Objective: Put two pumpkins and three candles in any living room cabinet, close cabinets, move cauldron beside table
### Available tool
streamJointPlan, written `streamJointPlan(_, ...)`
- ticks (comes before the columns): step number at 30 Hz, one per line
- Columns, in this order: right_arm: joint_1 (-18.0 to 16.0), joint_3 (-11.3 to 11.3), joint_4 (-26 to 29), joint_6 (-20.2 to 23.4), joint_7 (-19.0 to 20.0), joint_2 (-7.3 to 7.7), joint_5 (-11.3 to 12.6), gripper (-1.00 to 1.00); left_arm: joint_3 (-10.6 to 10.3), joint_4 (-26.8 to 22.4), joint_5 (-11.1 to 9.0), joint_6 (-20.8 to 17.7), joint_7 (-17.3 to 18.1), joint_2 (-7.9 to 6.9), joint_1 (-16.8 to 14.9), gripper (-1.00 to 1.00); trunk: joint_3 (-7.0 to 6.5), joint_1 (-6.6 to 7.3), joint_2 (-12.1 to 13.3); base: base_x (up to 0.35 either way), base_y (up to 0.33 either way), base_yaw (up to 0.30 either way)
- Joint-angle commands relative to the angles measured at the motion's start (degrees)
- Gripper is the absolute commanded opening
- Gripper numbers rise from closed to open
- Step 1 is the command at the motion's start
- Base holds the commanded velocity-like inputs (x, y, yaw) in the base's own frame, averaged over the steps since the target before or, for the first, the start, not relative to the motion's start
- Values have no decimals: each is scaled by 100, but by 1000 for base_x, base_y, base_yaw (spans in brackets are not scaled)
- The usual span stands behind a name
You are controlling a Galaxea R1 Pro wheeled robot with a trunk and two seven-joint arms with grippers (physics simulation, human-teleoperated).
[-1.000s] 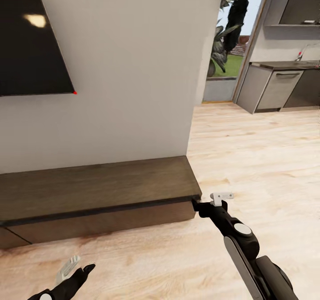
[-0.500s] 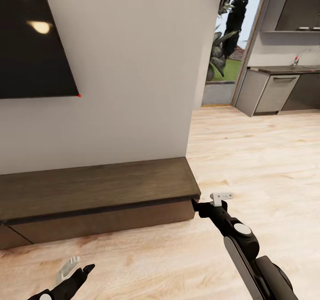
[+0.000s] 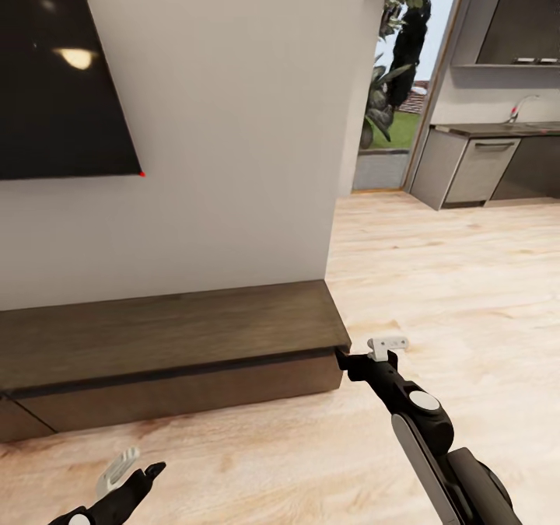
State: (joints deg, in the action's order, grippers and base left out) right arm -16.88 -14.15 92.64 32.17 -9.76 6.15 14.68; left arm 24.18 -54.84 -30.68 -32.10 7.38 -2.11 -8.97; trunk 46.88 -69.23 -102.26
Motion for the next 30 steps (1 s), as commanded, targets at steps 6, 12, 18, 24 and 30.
streamJointPlan(6, 0, 6, 2, 0, 0, -6, 0, 100, 0, 0, 0, 0, 0, 0, 0, 100, -55, 0, 0, 0, 0, 5)
streamJointPlan(12, 5, -11, 0, -3, -4, -3, 0, 100, -1, 0, 0, 1, 0, 0, 0, 100, -71, 0, 0, 0, 0, 5)
streamJointPlan(18, 11, 3, -15, -60, -2, -1, 11, 100, -7, 0, 7, 2, 2, -5, 0, 100, -73, 0, 0, 0, 0, 0)
streamJointPlan(24, 313, 19, -1082, -82, -13, 12, 4, 100, -18, 272, 3, -34, -41, -451, 124, 100, -74, 0, 0, 0, 0, 0)
streamJointPlan(30, 504, 50, -1996, -106, 38, 157, 4, 100, -10, 772, 5, 411, -51, -760, 703, 100, -74, 0, 0, 0, 0, 0)
